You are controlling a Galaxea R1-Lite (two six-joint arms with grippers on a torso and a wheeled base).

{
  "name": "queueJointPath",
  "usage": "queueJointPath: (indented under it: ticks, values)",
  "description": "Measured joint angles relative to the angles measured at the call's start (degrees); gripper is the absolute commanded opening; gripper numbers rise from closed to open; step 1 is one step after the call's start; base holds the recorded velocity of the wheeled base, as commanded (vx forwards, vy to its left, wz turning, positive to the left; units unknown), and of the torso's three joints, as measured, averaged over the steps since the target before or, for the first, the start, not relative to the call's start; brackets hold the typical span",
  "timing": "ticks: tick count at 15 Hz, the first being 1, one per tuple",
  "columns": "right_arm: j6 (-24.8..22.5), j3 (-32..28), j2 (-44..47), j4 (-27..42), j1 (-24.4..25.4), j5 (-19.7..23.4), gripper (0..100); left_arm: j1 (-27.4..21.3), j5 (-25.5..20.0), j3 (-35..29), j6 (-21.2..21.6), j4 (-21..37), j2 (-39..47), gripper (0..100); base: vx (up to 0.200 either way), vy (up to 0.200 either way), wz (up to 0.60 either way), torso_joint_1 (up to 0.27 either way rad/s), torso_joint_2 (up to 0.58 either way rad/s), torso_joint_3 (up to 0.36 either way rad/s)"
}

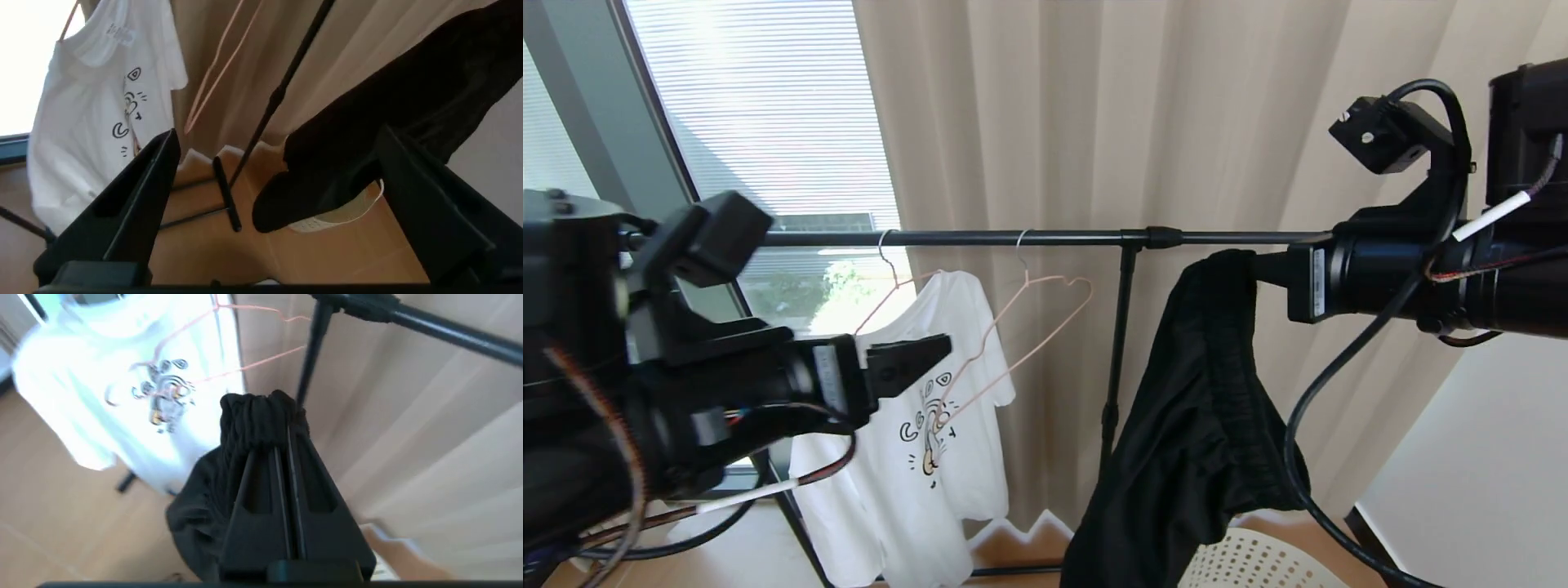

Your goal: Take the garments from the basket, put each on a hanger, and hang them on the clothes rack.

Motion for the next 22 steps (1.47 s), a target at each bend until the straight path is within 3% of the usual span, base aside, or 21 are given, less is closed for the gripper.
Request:
queueJointPath:
  ticks: [2,5,10,13,17,22]
  values:
    - [6.5,-3.5,3.0,1.1,0.9,-0.8,0,-2.3,0.1,2.9,-0.4,-9.0,6.4,100,0.000,0.000,0.00,0.000,0.00,0.000]
    - [9.6,-6.0,6.2,0.9,2.3,-3.7,0,-5.9,0.2,8.9,-1.0,-18.9,13.6,100,0.000,0.000,0.00,0.000,0.00,0.000]
    - [19.3,-4.2,8.3,0.9,11.3,-24.9,0,-8.7,0.7,10.5,-3.8,-19.6,17.5,100,0.000,0.000,0.00,0.000,0.00,0.000]
    - [21.6,-3.2,11.5,-1.3,15.8,-33.7,0,-9.0,0.8,10.9,-3.8,-20.4,19.1,100,0.000,0.000,0.00,0.000,0.00,0.000]
    - [24.5,-5.1,16.3,-4.4,17.9,-35.4,0,-9.6,0.6,11.5,-4.0,-21.6,20.2,100,0.000,0.000,0.00,0.000,0.00,0.000]
    - [24.8,-5.3,17.2,-4.6,19.6,-37.5,0,-10.6,-0.2,13.3,-6.2,-29.0,23.5,100,0.000,0.000,0.00,0.000,0.00,0.000]
